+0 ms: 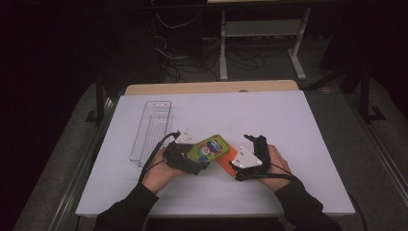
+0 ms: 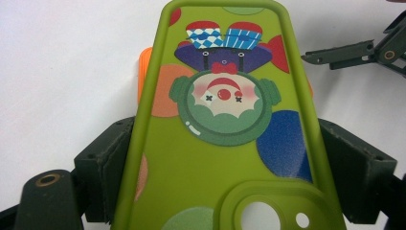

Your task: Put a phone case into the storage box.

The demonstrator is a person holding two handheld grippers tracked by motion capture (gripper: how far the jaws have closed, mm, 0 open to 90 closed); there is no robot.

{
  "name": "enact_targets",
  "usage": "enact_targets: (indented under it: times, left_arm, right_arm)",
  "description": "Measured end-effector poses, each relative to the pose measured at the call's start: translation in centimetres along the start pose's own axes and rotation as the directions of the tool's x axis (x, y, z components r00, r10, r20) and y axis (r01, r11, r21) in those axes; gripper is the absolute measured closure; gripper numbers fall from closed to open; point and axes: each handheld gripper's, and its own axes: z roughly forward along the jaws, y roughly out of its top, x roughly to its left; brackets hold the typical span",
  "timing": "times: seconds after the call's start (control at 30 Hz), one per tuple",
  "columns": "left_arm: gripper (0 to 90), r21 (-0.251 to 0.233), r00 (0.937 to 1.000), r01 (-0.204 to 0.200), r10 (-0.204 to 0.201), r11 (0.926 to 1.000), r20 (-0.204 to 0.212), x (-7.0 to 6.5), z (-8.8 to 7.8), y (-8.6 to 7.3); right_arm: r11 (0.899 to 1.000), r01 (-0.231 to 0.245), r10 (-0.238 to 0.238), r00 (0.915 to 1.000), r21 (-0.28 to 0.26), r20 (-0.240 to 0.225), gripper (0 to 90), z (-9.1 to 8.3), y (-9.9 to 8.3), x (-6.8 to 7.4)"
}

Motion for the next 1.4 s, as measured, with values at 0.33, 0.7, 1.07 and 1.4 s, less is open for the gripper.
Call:
enact_targets:
  times: [0.33,0.7,1.07,1.4]
  left_arm:
    - [14.8,-0.009,1.0,0.001,-0.001,1.0,0.001,-0.1,0.1,0.0]
    - [14.8,-0.011,1.0,0.008,-0.008,0.9999,0.001,-0.2,0.1,0.0]
    - [14.8,0.002,1.0,0.008,-0.008,1.0,-0.003,-0.2,0.0,0.0]
    - [14.8,-0.009,0.9999,0.011,-0.011,0.9999,0.005,-0.3,0.0,0.0]
  right_arm:
    - [0.995,0.096,-0.096,0.9939,0.004,0.054,3.4,0.1,0.2,1.1]
    - [0.971,0.24,-0.238,0.9642,-0.003,0.117,3.2,0.0,0.6,1.6]
    - [0.914,0.405,-0.399,0.8958,0.013,0.195,3.3,0.1,0.8,2.4]
    - [0.868,0.495,-0.487,0.8422,0.025,0.231,4.0,0.3,1.2,3.8]
